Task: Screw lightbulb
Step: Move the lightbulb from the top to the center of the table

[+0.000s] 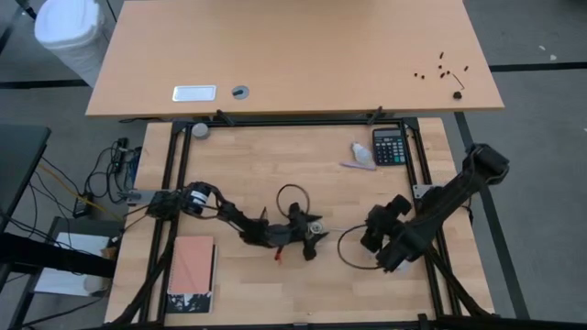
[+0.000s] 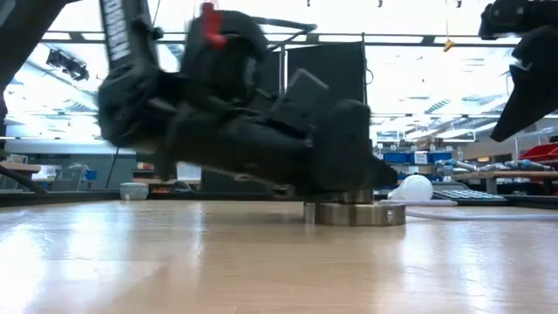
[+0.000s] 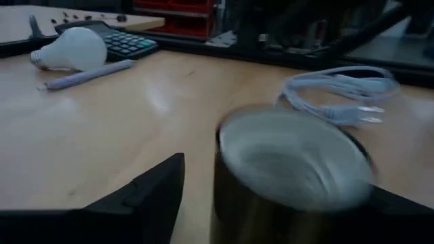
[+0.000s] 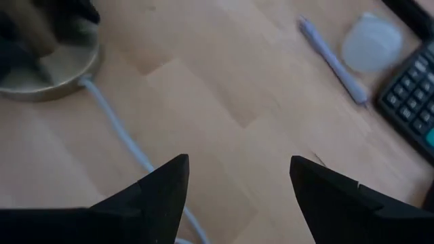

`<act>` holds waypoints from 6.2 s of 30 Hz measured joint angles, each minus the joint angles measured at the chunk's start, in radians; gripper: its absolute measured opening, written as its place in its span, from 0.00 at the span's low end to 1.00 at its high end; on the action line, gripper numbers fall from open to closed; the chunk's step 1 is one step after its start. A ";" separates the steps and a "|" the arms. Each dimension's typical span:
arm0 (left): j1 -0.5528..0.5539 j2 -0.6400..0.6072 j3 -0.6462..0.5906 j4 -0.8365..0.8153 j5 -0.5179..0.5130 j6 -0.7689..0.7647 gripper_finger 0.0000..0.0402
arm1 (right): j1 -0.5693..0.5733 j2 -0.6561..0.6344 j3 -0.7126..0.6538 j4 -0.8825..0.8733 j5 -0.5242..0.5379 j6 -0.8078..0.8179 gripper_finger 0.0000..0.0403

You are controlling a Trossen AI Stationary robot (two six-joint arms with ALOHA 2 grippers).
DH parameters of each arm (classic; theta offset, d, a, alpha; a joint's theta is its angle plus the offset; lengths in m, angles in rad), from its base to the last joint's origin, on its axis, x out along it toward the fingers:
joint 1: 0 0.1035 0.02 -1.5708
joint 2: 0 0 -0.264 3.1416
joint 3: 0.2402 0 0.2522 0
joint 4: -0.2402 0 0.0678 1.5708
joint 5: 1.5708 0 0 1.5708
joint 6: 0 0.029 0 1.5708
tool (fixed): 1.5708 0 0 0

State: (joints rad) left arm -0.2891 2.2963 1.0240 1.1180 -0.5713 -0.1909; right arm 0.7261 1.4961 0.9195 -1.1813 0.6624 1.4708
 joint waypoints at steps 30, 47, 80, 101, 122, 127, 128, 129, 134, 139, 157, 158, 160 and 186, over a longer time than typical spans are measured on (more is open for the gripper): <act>0.091 -0.163 0.237 -0.484 0.138 0.112 0.71 | -0.164 -0.377 -0.178 0.060 0.179 -0.152 0.69; 0.058 -0.222 0.238 -0.572 0.072 0.158 0.69 | -0.703 -0.378 -0.178 0.404 0.034 -0.638 0.68; -0.085 -0.224 0.238 -0.562 0.037 0.147 0.64 | -1.331 -0.014 -0.171 0.822 -0.413 -1.052 0.82; -0.097 -0.224 0.238 -0.571 0.040 0.157 0.64 | -1.363 0.122 -0.170 0.906 -0.424 -1.132 0.62; -0.155 -0.495 0.238 -0.928 -0.158 0.156 0.64 | -1.144 0.121 0.099 0.684 -0.743 -1.201 0.67; -0.211 -0.516 0.238 -1.170 -0.224 0.038 0.64 | -0.990 0.121 0.141 0.766 -0.741 -1.212 0.69; -0.222 -0.515 0.238 -1.227 -0.237 0.000 0.64 | -0.963 0.121 0.141 0.792 -0.741 -1.220 0.68; -0.232 -0.513 0.238 -1.284 -0.248 -0.050 0.64 | -0.936 0.121 0.141 0.822 -0.741 -1.228 0.68; -0.286 -0.506 0.170 -1.410 -0.303 -0.282 0.64 | -0.854 0.121 0.141 0.942 -0.737 -1.224 0.67; -0.353 -0.508 0.061 -1.415 -0.398 -0.443 0.64 | -0.803 0.134 0.141 0.977 -0.736 -1.208 0.67; -0.332 -0.507 -0.034 -1.327 -0.668 0.122 0.64 | -0.706 0.253 0.142 1.200 -0.981 -1.104 0.67; -0.319 -0.507 -0.034 -1.306 -0.666 0.166 0.64 | -0.706 0.253 0.142 1.207 -0.982 -1.103 0.67; -0.293 -0.507 -0.034 -1.265 -0.650 0.241 0.64 | -0.706 0.254 0.142 1.215 -0.982 -1.097 0.67; -0.170 -0.506 -0.034 -1.037 -0.530 0.505 0.50 | -0.707 0.253 0.142 1.263 -0.974 -1.078 0.67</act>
State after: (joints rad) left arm -0.4591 1.7907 0.9905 0.0813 -1.1011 0.3144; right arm 0.0187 1.7493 1.0611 0.0814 -0.3113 0.3927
